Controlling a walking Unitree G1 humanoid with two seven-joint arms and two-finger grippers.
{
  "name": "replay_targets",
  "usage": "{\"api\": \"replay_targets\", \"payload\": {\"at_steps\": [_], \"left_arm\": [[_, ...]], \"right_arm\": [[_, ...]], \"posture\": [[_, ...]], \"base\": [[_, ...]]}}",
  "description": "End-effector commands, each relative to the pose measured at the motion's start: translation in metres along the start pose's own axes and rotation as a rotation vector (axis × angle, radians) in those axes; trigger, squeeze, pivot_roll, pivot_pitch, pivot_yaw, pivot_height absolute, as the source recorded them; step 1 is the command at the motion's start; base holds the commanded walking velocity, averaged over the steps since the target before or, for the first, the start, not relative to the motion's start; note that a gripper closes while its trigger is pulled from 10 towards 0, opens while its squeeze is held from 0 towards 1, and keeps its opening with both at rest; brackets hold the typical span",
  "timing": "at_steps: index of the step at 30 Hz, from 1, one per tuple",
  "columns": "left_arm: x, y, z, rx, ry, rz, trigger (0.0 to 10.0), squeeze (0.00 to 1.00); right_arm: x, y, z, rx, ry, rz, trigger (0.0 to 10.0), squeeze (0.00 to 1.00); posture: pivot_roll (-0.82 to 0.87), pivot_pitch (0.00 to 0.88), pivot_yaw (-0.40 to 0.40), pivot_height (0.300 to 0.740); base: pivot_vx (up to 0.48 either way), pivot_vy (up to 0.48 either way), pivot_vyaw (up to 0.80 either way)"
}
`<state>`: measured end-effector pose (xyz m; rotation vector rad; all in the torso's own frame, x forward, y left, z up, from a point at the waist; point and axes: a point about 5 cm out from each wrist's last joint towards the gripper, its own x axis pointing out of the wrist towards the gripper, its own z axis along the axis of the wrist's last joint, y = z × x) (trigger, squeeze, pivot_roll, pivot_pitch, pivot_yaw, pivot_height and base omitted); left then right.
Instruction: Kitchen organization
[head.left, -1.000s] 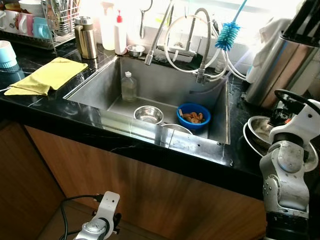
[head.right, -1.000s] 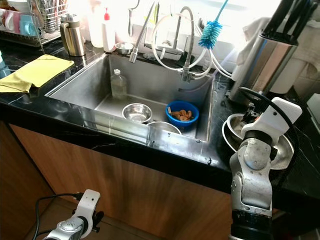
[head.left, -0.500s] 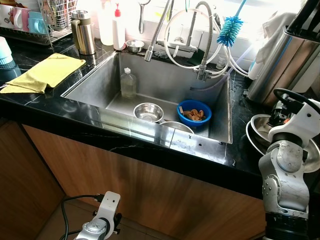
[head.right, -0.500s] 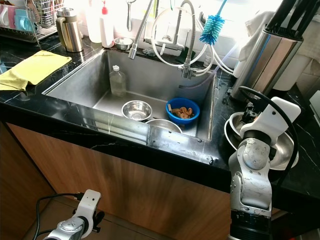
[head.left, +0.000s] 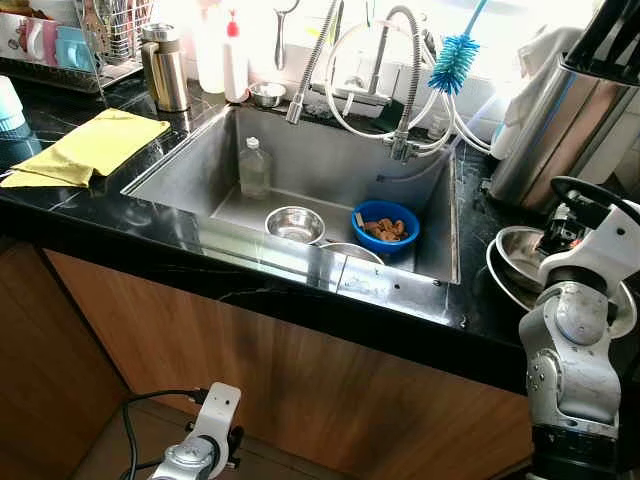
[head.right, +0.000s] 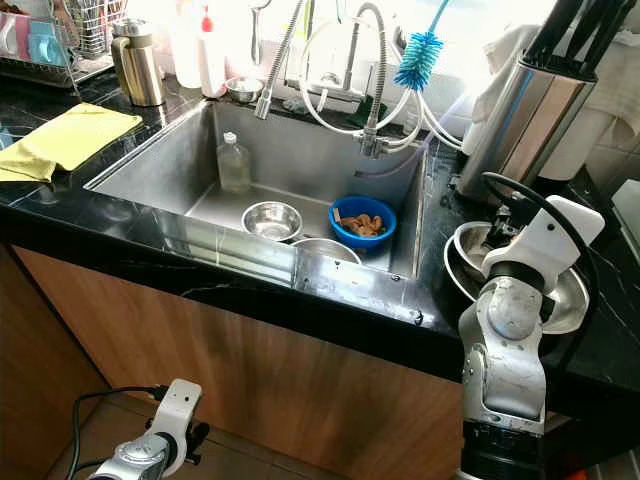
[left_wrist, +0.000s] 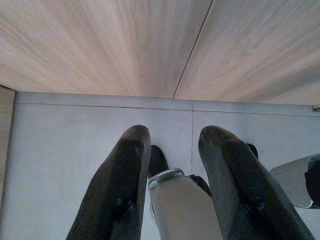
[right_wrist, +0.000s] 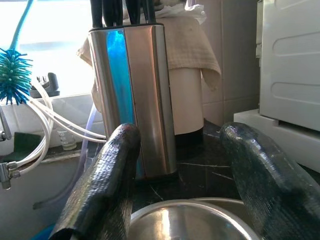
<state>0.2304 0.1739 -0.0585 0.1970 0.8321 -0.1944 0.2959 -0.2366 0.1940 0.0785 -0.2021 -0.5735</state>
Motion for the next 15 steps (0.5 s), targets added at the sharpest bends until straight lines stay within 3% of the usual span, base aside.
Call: {"api": "replay_targets", "payload": {"at_steps": [1,4,5,6,7,8,9,15], "left_arm": [[0.000,-0.002,-0.001,0.005,0.008,-0.008,10.0,0.00],[0.000,-0.002,-0.001,0.004,0.008,-0.008,10.0,0.00],[0.000,-0.003,-0.001,0.004,0.011,-0.012,10.0,0.00],[0.000,-0.003,-0.002,0.003,0.013,-0.016,10.0,0.00],[0.000,-0.003,-0.002,0.003,0.013,-0.016,10.0,0.00],[0.000,-0.003,-0.002,0.001,0.014,-0.020,10.0,0.00],[0.000,-0.003,-0.002,0.000,0.014,-0.020,10.0,0.00],[0.000,-0.003,-0.001,-0.005,0.012,-0.018,10.0,0.00]], "right_arm": [[0.000,-0.004,0.006,0.017,-0.013,-0.019,10.0,0.00],[0.001,-0.007,0.005,0.033,0.002,-0.044,10.0,0.00],[0.004,-0.008,-0.005,0.025,0.072,-0.015,10.0,0.00],[0.006,0.001,-0.010,-0.040,0.103,0.120,10.0,0.00],[0.006,0.001,-0.010,-0.040,0.103,0.120,10.0,0.00],[0.006,0.012,-0.014,-0.126,0.133,0.297,10.0,0.00],[0.005,0.015,-0.014,-0.138,0.127,0.329,10.0,0.00],[0.007,0.018,-0.011,-0.122,0.116,0.334,10.0,0.00]], "posture": [[0.21,0.049,-0.129,0.711],[0.21,0.049,-0.128,0.711],[0.22,0.031,-0.133,0.711],[0.22,0.041,-0.131,0.711],[0.22,0.041,-0.131,0.711],[0.22,0.041,-0.131,0.711],[0.22,0.041,-0.132,0.711],[0.22,0.043,-0.133,0.711]], "base": [[0.000,0.000,0.00],[0.000,0.000,0.00],[0.000,0.000,0.00],[0.000,0.000,0.00],[0.000,0.000,0.00],[0.000,0.000,0.00],[0.000,0.000,0.00],[0.000,0.000,0.00]]}}
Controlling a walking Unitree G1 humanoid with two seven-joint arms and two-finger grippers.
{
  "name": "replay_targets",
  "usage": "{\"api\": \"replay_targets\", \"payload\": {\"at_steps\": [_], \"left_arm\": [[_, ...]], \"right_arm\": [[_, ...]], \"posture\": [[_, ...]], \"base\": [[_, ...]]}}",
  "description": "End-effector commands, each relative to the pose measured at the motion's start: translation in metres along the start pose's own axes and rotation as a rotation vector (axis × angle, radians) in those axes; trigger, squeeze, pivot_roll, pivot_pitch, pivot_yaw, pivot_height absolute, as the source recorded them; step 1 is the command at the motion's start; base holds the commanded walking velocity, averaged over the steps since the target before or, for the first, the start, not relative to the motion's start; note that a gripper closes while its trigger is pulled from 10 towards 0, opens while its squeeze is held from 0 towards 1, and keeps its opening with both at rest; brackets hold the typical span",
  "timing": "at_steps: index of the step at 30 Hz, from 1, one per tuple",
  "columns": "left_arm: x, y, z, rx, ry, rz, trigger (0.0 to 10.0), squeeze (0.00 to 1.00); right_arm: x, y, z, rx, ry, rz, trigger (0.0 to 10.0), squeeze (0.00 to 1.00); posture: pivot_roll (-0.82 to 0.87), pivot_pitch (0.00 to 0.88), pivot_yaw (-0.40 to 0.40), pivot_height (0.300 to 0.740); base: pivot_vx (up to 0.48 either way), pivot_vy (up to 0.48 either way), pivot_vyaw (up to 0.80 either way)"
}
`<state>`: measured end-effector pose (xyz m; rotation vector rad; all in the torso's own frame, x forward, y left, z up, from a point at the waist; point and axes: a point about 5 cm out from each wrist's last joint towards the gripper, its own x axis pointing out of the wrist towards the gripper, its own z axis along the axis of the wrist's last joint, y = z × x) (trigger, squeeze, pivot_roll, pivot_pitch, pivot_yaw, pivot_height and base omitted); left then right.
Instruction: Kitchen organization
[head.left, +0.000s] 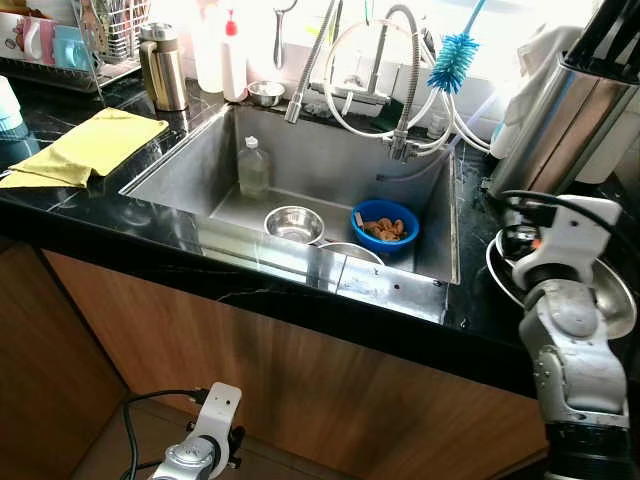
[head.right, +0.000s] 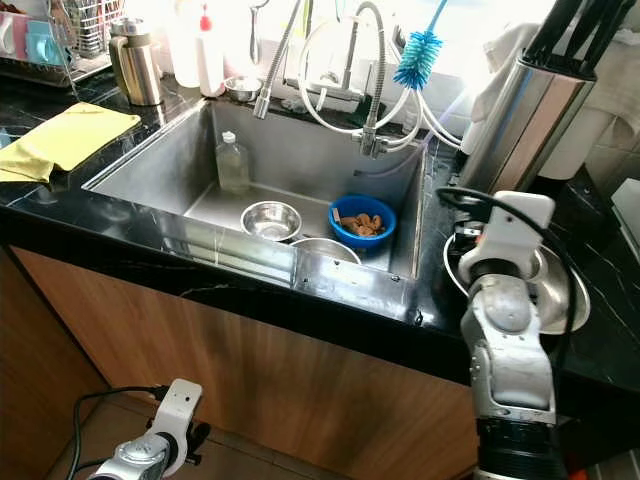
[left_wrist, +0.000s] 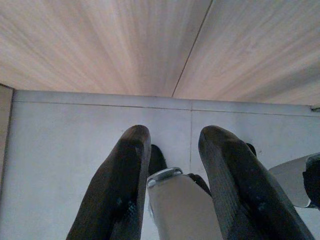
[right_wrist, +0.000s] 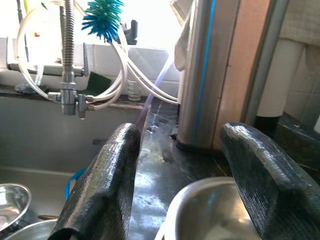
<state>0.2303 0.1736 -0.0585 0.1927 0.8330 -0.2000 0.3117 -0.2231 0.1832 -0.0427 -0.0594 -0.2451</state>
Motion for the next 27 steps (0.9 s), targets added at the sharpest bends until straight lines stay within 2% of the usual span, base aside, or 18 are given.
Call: {"api": "replay_targets", "payload": {"at_steps": [1,8,11,13,17,22,27], "left_arm": [[0.000,-0.003,-0.002,-0.003,0.011,-0.011,10.0,0.00],[0.000,-0.003,-0.002,-0.004,0.011,-0.011,10.0,0.00],[0.000,-0.003,-0.001,-0.004,0.009,-0.013,10.0,0.00],[0.000,-0.003,-0.001,-0.005,0.009,-0.014,10.0,0.00],[0.000,-0.003,-0.001,-0.006,0.009,-0.014,10.0,0.00],[0.000,-0.003,-0.001,-0.006,0.009,-0.016,10.0,0.00],[0.000,-0.003,0.000,-0.007,0.008,-0.018,10.0,0.00]], "right_arm": [[0.003,-0.001,0.004,0.003,-0.004,-0.001,10.0,0.00],[0.003,-0.001,0.004,0.003,-0.007,-0.001,10.0,0.00],[0.003,-0.035,0.010,0.054,0.004,-0.171,10.0,0.00],[0.000,-0.055,0.005,0.130,0.030,-0.285,10.0,0.00],[-0.002,-0.068,0.004,0.143,0.037,-0.363,10.0,0.00],[-0.002,-0.070,-0.001,0.157,0.079,-0.368,10.0,0.00],[-0.004,-0.057,-0.016,0.209,0.189,-0.355,10.0,0.00]], "posture": [[0.22,0.043,-0.133,0.711],[0.22,0.043,-0.133,0.711],[0.21,0.043,-0.131,0.711],[0.21,0.044,-0.130,0.711],[0.21,0.044,-0.129,0.711],[0.21,0.044,-0.129,0.711],[0.21,0.045,-0.129,0.711]], "base": [[0.000,0.000,0.00],[0.000,0.000,0.00],[0.000,0.000,0.00],[0.000,0.000,0.00],[0.000,0.000,0.00],[0.000,0.000,0.00],[0.000,0.000,0.00]]}}
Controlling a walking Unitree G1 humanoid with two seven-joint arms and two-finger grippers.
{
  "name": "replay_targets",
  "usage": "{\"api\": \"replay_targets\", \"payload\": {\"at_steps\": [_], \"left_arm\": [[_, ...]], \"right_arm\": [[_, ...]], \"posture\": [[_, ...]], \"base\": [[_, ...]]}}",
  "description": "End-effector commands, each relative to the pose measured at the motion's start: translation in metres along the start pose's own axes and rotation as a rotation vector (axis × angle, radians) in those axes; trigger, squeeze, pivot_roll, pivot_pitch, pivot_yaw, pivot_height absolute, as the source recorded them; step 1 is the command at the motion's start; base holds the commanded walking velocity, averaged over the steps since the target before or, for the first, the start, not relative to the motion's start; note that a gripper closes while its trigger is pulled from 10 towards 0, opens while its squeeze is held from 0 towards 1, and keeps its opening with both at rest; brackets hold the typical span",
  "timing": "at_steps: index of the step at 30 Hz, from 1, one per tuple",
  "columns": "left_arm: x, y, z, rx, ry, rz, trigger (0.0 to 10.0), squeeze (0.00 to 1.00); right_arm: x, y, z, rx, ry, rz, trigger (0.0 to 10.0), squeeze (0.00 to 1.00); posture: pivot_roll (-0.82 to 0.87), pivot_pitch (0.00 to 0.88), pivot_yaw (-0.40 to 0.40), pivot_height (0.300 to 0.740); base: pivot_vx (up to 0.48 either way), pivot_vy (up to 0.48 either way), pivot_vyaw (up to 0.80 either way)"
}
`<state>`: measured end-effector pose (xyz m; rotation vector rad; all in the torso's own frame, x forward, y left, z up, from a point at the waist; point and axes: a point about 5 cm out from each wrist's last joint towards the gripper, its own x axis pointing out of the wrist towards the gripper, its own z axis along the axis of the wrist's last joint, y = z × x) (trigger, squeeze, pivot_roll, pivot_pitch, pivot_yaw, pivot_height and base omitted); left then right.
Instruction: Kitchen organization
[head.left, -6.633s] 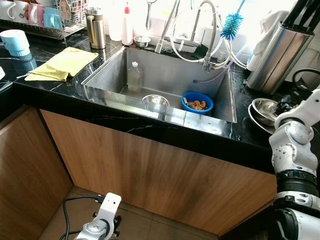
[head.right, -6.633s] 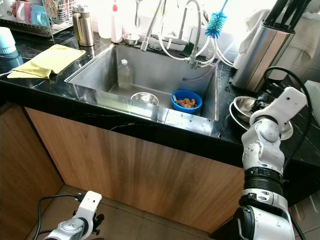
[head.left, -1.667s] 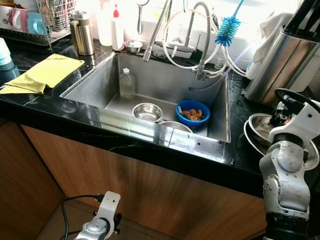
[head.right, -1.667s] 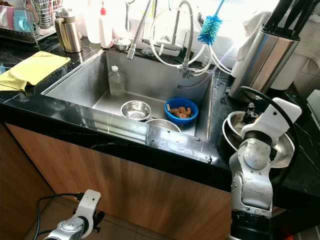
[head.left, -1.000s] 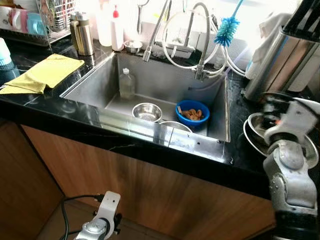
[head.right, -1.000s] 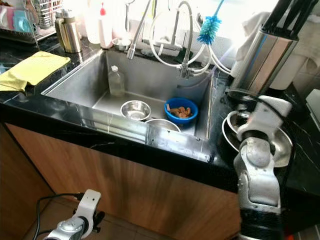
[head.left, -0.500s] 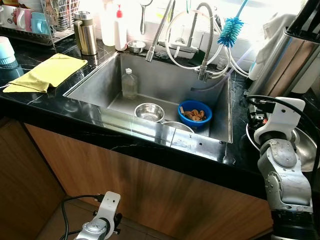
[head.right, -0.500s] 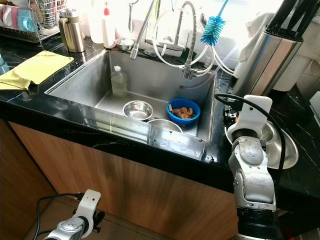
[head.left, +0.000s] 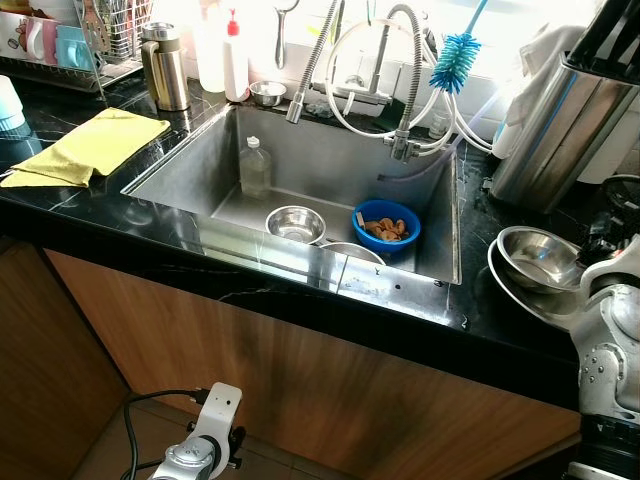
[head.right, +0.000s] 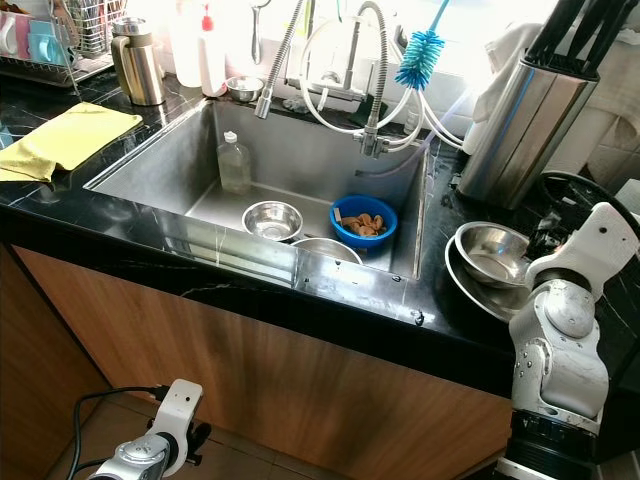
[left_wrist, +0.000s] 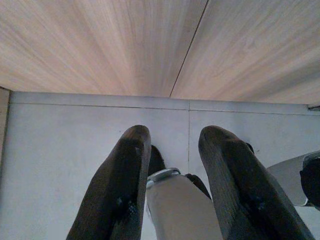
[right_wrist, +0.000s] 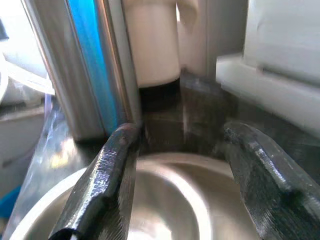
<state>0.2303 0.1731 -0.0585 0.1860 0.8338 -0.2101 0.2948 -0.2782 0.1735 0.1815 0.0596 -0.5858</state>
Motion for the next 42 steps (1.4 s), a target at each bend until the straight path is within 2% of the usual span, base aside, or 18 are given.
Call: {"api": "replay_targets", "payload": {"at_steps": [1,7,15,29,36,42], "left_arm": [[0.000,-0.002,-0.001,-0.006,0.009,-0.006,10.0,0.00],[0.000,-0.002,-0.001,-0.006,0.010,-0.004,10.0,0.00],[0.000,-0.002,-0.001,-0.006,0.008,-0.003,10.0,0.00],[0.000,-0.002,-0.001,0.002,0.008,0.000,10.0,0.00],[0.000,-0.002,-0.001,0.012,0.006,-0.004,10.0,0.00],[0.000,-0.002,0.000,0.018,0.002,-0.006,10.0,0.00]], "right_arm": [[0.000,0.000,-0.005,0.010,0.047,-0.015,10.0,0.00],[-0.001,0.001,-0.011,0.072,0.092,-0.049,10.0,0.00],[-0.002,-0.010,-0.005,0.171,0.063,-0.163,10.0,0.00],[-0.001,0.008,-0.015,0.181,0.147,-0.083,10.0,0.00],[0.000,0.009,-0.014,0.182,0.151,-0.087,10.0,0.00],[0.000,0.004,-0.013,0.242,0.145,-0.148,10.0,0.00]], "posture": [[0.21,0.045,-0.129,0.711],[0.22,0.045,-0.132,0.711],[0.22,0.040,-0.131,0.711],[0.23,0.032,-0.137,0.711],[0.23,0.028,-0.137,0.711],[0.23,0.031,-0.135,0.711]], "base": [[0.000,0.000,0.00],[0.000,0.000,0.00],[0.000,0.000,0.00],[0.000,0.000,0.00],[0.000,0.000,0.00],[0.000,0.000,0.00]]}}
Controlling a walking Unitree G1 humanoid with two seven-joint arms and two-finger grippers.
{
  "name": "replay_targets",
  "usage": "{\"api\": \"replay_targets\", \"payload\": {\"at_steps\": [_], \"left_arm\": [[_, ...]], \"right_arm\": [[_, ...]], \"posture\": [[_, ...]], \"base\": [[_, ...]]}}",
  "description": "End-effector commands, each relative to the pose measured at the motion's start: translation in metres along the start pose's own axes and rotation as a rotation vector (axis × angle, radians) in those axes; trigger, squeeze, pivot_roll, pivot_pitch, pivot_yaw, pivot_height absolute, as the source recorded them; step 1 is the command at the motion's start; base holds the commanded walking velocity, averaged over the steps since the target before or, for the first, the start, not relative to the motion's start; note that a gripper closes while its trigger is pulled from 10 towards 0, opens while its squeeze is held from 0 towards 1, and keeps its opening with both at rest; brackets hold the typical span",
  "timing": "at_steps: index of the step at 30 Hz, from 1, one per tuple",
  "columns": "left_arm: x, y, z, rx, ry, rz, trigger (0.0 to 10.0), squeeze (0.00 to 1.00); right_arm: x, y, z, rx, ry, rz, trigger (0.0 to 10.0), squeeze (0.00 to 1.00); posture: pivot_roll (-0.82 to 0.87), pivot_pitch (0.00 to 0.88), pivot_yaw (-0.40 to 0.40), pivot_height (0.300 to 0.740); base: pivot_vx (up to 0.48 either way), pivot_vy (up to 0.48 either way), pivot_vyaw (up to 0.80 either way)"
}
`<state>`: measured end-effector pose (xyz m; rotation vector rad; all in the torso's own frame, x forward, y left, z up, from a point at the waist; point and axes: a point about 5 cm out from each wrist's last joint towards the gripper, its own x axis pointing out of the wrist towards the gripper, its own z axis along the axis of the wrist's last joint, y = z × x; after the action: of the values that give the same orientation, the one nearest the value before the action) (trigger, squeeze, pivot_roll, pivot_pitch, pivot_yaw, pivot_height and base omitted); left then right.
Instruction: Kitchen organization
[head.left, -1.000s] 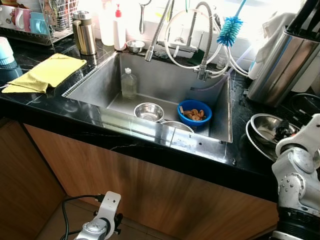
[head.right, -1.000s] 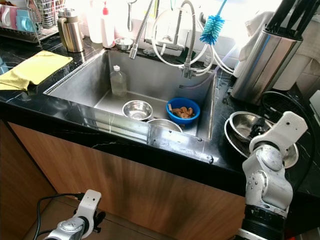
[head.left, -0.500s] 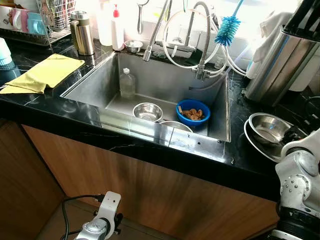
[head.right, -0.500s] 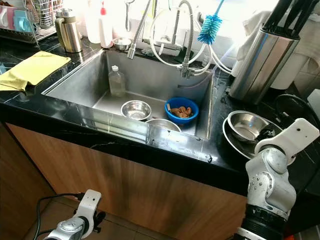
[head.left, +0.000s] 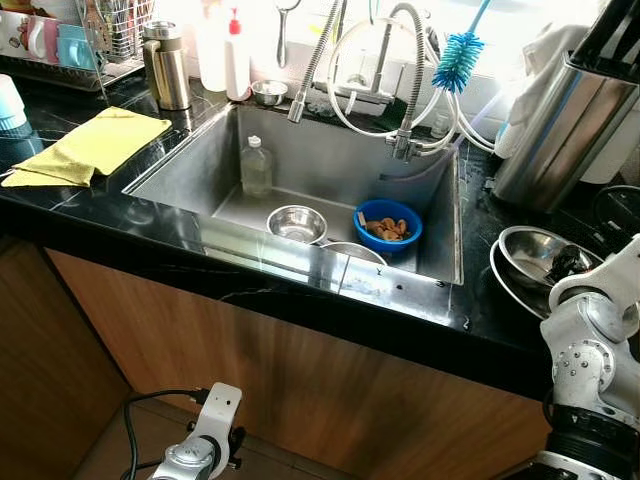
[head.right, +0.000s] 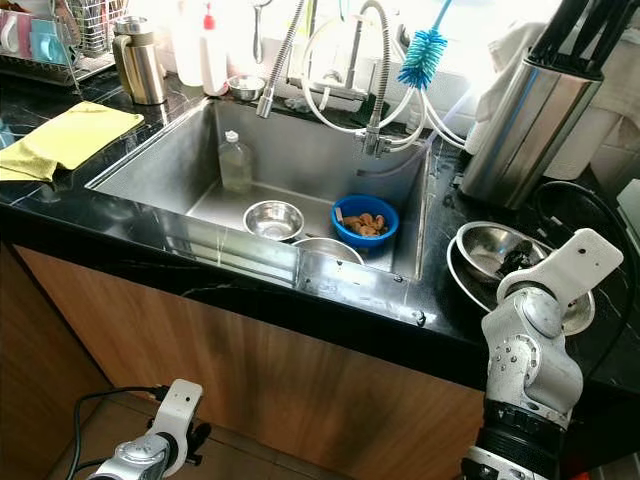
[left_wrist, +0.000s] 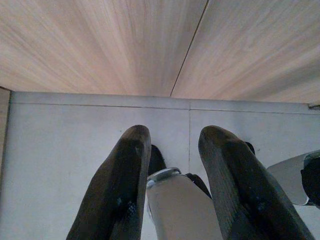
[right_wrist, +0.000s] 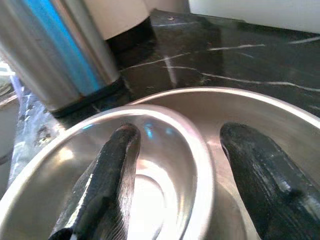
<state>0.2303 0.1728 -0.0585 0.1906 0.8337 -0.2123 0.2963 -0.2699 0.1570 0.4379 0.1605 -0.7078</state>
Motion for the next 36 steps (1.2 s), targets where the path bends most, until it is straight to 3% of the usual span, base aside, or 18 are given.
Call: {"api": "replay_targets", "payload": {"at_steps": [1,5,22,23,24,36], "left_arm": [[0.000,-0.002,0.000,0.013,0.002,-0.006,10.0,0.00],[0.000,-0.002,0.000,0.014,0.002,-0.005,10.0,0.00],[0.000,-0.002,0.001,0.033,-0.002,-0.004,10.0,0.00],[0.000,-0.002,0.001,0.034,-0.002,-0.004,10.0,0.00],[0.000,-0.002,0.001,0.035,-0.002,-0.004,10.0,0.00],[0.000,-0.001,0.001,0.040,0.000,-0.004,10.0,0.00]], "right_arm": [[0.001,-0.002,0.004,0.032,-0.006,-0.028,10.0,0.00],[0.002,-0.004,0.001,0.041,0.012,-0.036,10.0,0.00],[0.003,0.014,-0.008,0.107,0.095,0.049,10.0,0.00],[0.003,0.014,-0.007,0.117,0.093,0.044,3.8,0.00],[0.004,0.014,-0.006,0.119,0.090,0.039,0.0,0.00],[0.005,0.013,-0.004,0.144,0.083,0.029,0.0,0.00]], "posture": [[0.22,0.032,-0.135,0.711],[0.23,0.035,-0.136,0.711],[0.23,0.033,-0.137,0.711],[0.23,0.033,-0.137,0.711],[0.23,0.034,-0.136,0.711],[0.23,0.031,-0.135,0.711]], "base": [[0.000,0.000,0.00],[0.000,0.000,0.00],[0.000,0.000,0.00],[0.000,0.000,0.00],[0.000,0.000,0.00],[0.000,0.000,0.00]]}}
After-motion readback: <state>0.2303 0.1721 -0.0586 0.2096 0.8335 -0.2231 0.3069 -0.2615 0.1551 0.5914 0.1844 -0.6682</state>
